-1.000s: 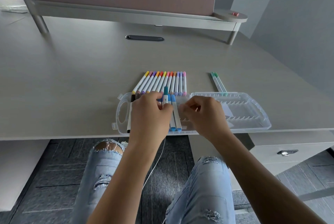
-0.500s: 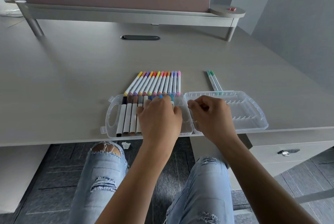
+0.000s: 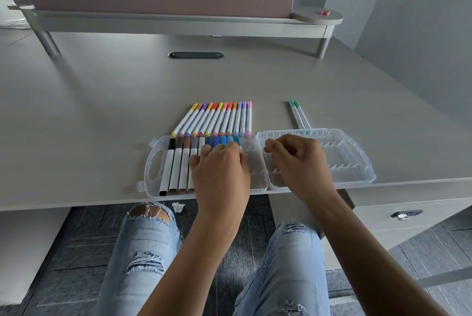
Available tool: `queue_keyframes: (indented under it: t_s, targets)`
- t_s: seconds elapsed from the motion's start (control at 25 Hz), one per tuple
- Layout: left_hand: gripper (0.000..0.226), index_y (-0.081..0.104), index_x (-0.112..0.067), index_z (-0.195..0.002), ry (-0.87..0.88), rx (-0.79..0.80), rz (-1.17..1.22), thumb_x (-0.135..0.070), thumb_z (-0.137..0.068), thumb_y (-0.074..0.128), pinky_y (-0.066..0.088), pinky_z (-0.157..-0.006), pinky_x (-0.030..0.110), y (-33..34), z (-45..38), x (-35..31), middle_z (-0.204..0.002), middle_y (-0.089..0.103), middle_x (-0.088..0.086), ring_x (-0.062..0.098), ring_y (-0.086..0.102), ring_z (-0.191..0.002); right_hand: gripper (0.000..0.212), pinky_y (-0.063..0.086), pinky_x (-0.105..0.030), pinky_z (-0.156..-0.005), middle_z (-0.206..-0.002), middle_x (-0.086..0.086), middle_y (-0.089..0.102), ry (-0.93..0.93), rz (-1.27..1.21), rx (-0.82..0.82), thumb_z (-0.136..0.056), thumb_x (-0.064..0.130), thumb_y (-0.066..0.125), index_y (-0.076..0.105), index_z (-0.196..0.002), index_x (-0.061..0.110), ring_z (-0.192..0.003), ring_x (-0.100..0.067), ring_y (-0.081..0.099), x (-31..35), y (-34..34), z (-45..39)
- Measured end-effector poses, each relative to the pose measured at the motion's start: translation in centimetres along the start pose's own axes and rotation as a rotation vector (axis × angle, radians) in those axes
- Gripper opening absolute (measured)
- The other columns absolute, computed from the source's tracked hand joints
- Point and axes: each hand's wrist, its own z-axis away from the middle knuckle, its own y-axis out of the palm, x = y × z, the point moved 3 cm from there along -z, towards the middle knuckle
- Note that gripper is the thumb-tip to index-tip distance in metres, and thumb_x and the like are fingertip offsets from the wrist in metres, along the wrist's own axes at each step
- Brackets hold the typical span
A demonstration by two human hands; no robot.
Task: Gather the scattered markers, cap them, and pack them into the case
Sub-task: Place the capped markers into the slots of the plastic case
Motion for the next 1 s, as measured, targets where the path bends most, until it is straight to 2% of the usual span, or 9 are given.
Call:
queue_keyframes:
  t_s: [0.12, 0.24, 0.32, 0.44, 0.52, 0.64, 0.72, 0.8, 1.0]
  targets:
    - [0.016, 0.073, -0.022, -0.104, 0.017, 0.033, -0.02, -0.028, -0.099, 0.06, 0.04, -0.085, 0.038, -0.3, 0.2, 0.3, -0.088, 0.07, -0.003, 0.022, 0.059, -0.093, 0.027, 0.038, -0.026, -0.052, -0.065, -0.018, 0.064, 0.003, -0.026, -0.027, -0.095, 0.026, 0.066, 0.075, -0.078, 0.007, -0.052, -0.016, 0.048, 0.2, -1.1, -0.6]
    - [0.015, 0.072, -0.022, -0.098, 0.012, 0.023, 0.01, -0.03, -0.099, 0.059, 0.044, -0.084, 0.037, -0.7, -0.3, -0.2, -0.087, 0.069, -0.005, 0.019, 0.061, -0.089, 0.016, 0.044, -0.027, -0.054, -0.062, 0.001, 0.067, -0.006, 0.109, -0.161, -0.093, 0.023, 0.068, 0.077, -0.081, 0.017, -0.055, -0.013, 0.057, 0.0, -3.7, -3.3]
    - [0.014, 0.071, -0.021, -0.097, 0.02, -0.001, 0.086, -0.031, -0.098, 0.061, 0.05, -0.084, 0.04, -0.9, -1.2, -1.2, -0.089, 0.07, -0.006, 0.017, 0.064, -0.086, 0.013, 0.052, -0.028, -0.064, -0.072, 0.008, 0.072, 0.016, 0.256, -0.197, -0.09, 0.022, 0.067, 0.078, -0.083, 0.021, -0.068, -0.017, 0.066, -0.8, -5.3, -6.2]
    - [0.015, 0.071, -0.019, -0.093, 0.077, -0.01, 0.215, -0.029, -0.098, 0.062, 0.057, -0.074, 0.04, -1.1, -3.3, -4.0, -0.084, 0.071, -0.005, 0.014, 0.065, -0.075, 0.009, 0.062, -0.039, -0.075, -0.087, 0.001, 0.077, 0.098, 0.469, -0.101, -0.089, 0.025, 0.072, 0.08, -0.088, 0.021, -0.078, -0.025, 0.07, -2.9, -6.8, -11.0]
    - [0.016, 0.071, -0.018, -0.091, 0.084, 0.013, 0.276, -0.029, -0.098, 0.062, 0.055, -0.068, 0.035, -1.0, -5.0, -5.9, -0.081, 0.071, -0.005, 0.013, 0.064, -0.07, 0.011, 0.061, -0.038, -0.073, -0.086, -0.005, 0.076, 0.172, 0.581, -0.029, -0.085, 0.026, 0.073, 0.078, -0.084, 0.016, -0.076, -0.029, 0.068, -4.0, -6.9, -13.3]
    - [0.017, 0.072, -0.015, -0.09, 0.081, 0.108, 0.275, -0.028, -0.097, 0.064, 0.049, -0.061, 0.029, 0.9, -8.1, -8.5, -0.081, 0.071, -0.003, 0.015, 0.064, -0.07, 0.016, 0.048, -0.027, -0.059, -0.067, -0.004, 0.065, 0.238, 0.667, 0.051, -0.079, 0.025, 0.072, 0.069, -0.069, 0.012, -0.065, -0.028, 0.063, -4.6, -6.3, -15.0]
    - [0.018, 0.07, -0.01, -0.085, 0.083, 0.206, 0.233, -0.024, -0.095, 0.065, 0.05, -0.058, 0.03, 3.2, -10.1, -9.6, -0.076, 0.068, 0.001, 0.019, 0.064, -0.068, 0.019, 0.05, -0.03, -0.06, -0.069, -0.004, 0.064, 0.235, 0.71, 0.062, -0.08, 0.029, 0.073, 0.07, -0.076, 0.01, -0.067, -0.028, 0.063, -4.7, -5.9, -15.5]
    - [0.022, 0.058, -0.007, -0.072, 0.074, 0.301, 0.173, -0.019, -0.09, 0.065, 0.041, -0.049, 0.029, 5.5, -11.6, -10.3, -0.066, 0.057, 0.005, 0.025, 0.057, -0.065, 0.028, 0.056, -0.036, -0.067, -0.081, -0.007, 0.064, 0.223, 0.766, 0.044, -0.083, 0.035, 0.073, 0.066, -0.085, 0.008, -0.076, -0.033, 0.065, -4.7, -6.0, -15.7]
    - [0.02, 0.052, -0.012, -0.077, 0.039, 0.419, 0.087, -0.021, -0.085, 0.069, 0.04, -0.063, 0.032, 9.3, -13.7, -12.0, -0.082, 0.057, 0.008, 0.034, 0.061, -0.081, 0.029, 0.05, -0.033, -0.067, -0.087, -0.008, 0.062, 0.182, 0.887, 0.012, -0.081, 0.036, 0.077, 0.064, -0.09, 0.011, -0.077, -0.034, 0.062, -5.1, -7.4, -16.3]
